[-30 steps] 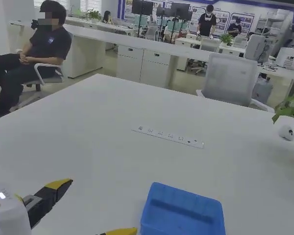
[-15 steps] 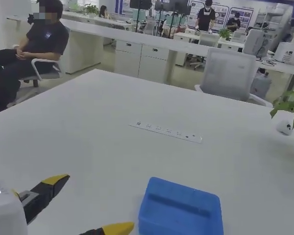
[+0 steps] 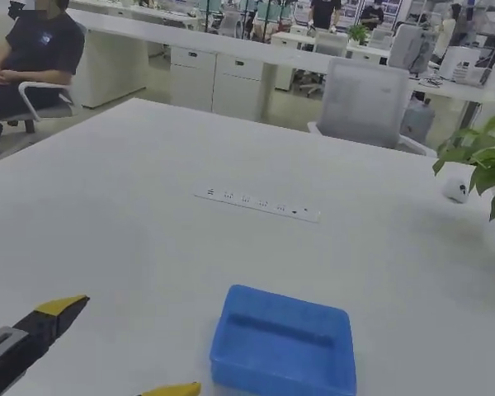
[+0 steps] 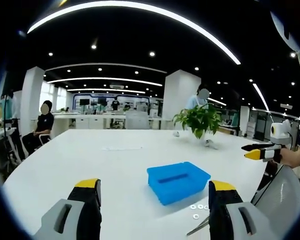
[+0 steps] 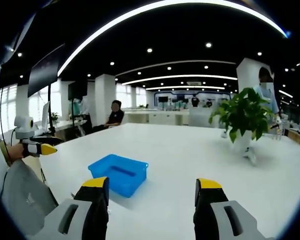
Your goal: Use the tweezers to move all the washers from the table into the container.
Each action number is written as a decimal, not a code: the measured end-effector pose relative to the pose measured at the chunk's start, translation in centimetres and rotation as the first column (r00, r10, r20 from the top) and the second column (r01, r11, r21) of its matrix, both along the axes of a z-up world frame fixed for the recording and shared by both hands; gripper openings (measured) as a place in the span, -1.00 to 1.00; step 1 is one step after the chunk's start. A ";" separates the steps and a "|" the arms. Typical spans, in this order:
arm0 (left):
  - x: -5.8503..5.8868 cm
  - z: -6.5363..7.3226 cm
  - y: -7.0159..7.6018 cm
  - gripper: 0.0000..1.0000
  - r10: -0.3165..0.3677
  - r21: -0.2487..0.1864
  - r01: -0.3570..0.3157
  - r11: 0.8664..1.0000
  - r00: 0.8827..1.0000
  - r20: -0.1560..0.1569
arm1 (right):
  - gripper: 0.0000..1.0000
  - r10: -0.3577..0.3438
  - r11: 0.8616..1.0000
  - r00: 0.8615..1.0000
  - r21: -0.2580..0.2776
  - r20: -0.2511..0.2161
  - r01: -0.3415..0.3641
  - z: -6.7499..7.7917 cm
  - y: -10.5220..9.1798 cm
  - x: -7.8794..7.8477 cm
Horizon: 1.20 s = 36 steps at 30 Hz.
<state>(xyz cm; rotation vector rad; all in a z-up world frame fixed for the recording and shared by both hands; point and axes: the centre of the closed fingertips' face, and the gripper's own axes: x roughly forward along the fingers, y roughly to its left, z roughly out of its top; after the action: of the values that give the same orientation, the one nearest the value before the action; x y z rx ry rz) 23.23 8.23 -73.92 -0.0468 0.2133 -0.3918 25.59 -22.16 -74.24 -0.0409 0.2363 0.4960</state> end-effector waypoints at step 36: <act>-4.4 -9.8 -7.1 -0.25 -0.518 0.172 0.658 0.733 0.705 -0.484 | -0.25 0.341 0.906 0.900 -0.160 -0.273 -0.392 -4.5 9.2 -2.9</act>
<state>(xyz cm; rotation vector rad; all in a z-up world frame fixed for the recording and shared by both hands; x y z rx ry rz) 18.87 1.16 -83.72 0.2942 0.7230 -1.0055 22.74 -12.94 -78.74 -0.2391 0.5245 0.8558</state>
